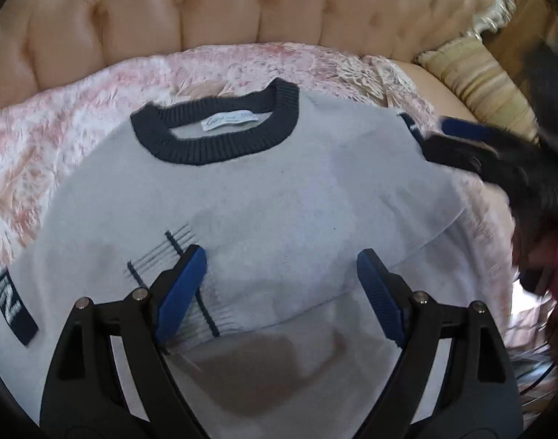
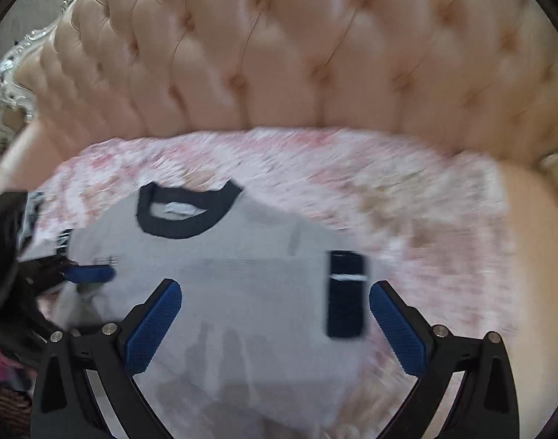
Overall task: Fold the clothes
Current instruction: 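Push the folded sleeve toward the collar with the left gripper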
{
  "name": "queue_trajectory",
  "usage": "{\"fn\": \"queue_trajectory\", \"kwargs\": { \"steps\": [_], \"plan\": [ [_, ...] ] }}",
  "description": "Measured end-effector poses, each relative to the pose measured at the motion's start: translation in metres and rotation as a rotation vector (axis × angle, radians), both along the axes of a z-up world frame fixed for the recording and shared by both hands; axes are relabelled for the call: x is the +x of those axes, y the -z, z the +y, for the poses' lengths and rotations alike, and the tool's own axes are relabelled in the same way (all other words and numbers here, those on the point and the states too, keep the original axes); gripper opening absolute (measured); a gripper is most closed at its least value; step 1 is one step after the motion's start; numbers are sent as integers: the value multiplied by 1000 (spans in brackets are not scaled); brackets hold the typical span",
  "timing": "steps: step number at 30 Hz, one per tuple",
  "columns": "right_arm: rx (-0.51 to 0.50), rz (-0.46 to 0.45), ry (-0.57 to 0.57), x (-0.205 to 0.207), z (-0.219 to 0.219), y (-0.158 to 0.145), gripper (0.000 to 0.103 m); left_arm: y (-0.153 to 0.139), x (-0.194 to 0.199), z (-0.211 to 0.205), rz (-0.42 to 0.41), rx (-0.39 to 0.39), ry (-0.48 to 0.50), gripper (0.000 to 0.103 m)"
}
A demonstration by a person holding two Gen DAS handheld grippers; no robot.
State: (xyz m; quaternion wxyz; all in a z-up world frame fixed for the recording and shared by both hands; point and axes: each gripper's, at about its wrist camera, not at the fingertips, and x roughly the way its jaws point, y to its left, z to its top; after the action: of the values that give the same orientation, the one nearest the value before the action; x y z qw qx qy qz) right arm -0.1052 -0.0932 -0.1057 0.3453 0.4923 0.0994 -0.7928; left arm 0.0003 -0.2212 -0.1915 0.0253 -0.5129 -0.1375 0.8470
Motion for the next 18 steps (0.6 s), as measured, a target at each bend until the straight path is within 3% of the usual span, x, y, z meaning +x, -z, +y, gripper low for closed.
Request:
{"fn": "queue_trajectory", "kwargs": {
  "steps": [3,6,9,12,15,18],
  "plan": [
    [101,-37,20,-17,-1,29,103,2,1,9,-7,-59,43,91],
    [91,-63,83,-21,18,42,103,4,1,13,-11,-94,65,94],
    [70,-20,114,-12,19,20,103,7,1,14,-4,-103,70,98],
    [11,17,-1,6,-4,-3,103,11,-3,19,-1,-134,68,101],
    [50,-93,-72,6,-25,18,103,11,-3,20,-5,-149,62,101],
    [85,-62,-65,6,-26,28,103,6,2,19,-8,-198,71,101]
  ]
}}
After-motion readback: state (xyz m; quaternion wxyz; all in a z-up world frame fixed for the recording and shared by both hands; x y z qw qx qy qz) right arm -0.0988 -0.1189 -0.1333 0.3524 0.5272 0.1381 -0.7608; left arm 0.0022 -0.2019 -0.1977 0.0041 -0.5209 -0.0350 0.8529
